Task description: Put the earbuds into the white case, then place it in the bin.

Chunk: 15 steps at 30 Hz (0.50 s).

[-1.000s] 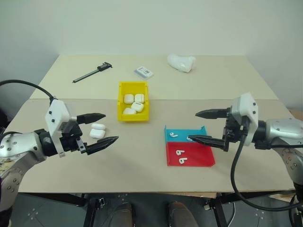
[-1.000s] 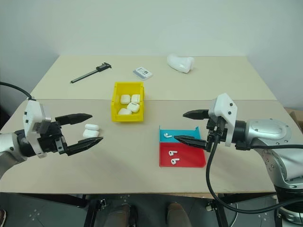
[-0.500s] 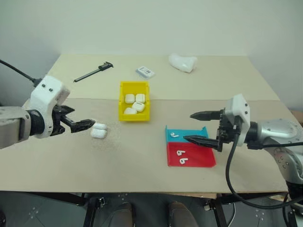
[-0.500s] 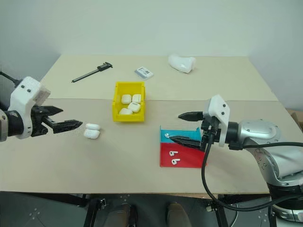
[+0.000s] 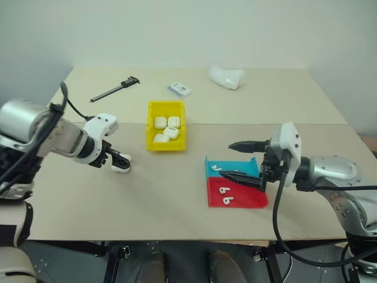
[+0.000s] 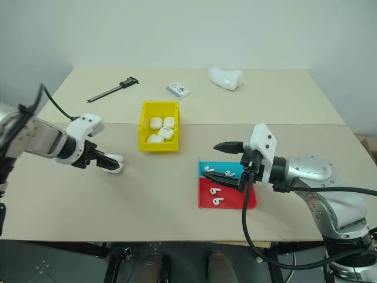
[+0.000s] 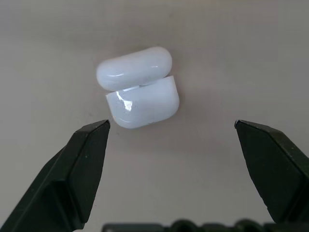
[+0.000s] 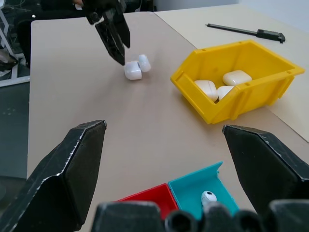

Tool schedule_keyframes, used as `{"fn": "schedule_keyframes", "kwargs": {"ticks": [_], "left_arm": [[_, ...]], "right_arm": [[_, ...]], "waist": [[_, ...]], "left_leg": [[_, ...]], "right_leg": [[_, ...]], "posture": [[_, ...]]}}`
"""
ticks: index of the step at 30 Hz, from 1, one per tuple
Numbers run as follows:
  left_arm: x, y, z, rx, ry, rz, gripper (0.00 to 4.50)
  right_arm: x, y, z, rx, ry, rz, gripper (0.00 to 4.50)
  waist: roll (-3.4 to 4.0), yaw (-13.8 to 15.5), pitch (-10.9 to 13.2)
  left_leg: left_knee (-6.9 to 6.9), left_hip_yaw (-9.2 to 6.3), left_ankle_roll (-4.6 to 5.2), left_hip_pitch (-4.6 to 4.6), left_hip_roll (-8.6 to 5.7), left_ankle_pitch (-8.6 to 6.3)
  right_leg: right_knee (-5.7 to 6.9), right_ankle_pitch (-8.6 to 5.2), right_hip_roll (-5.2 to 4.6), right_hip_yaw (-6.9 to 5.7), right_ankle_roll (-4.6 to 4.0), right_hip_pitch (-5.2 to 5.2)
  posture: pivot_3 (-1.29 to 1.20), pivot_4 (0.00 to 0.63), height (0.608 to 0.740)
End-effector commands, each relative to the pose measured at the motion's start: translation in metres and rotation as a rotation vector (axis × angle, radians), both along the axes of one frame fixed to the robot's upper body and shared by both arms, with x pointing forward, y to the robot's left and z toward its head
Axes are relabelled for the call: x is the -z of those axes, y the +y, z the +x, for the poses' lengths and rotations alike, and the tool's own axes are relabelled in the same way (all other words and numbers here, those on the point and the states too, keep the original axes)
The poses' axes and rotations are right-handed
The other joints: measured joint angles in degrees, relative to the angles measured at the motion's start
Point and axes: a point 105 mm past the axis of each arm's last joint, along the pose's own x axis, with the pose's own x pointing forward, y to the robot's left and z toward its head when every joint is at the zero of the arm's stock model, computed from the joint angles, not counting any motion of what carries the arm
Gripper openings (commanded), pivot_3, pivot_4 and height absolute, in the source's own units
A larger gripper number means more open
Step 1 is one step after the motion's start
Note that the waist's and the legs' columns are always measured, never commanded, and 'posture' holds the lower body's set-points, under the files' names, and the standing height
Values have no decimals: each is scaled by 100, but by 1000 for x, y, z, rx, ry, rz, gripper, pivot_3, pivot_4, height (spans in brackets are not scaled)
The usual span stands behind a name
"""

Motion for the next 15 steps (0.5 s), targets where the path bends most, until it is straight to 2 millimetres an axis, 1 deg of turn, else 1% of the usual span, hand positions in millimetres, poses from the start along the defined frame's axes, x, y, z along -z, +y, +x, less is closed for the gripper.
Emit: {"fn": "schedule_keyframes", "kwargs": {"ticks": [1,4,8,15], "left_arm": [[-2,9,12,-79,-6,40,4500],[5,7,19,-109,8,50,4500],[15,1,31,-131,17,49,4500],[28,0,36,-159,49,62,4500]], "right_arm": [[-8,8,-5,-11,-42,24,4471],[-6,10,-7,-8,-44,30,4471],[-5,12,-10,-1,-45,38,4471],[-5,14,-12,3,-42,41,4471]], "waist": [[0,3,0],[0,7,0],[0,14,0],[0,-7,0]], "left_leg": [[1,2,0,0,0,1],[3,2,-1,-2,-1,1],[3,3,0,-11,-7,0],[7,-2,0,-14,-6,1]], "right_leg": [[2,0,1,-2,0,1],[0,0,1,-3,0,1],[-5,0,-3,-5,1,0],[-1,0,-3,-11,0,-1]], "posture": [[0,150,740],[0,150,740],[0,150,740],[0,150,740]]}}
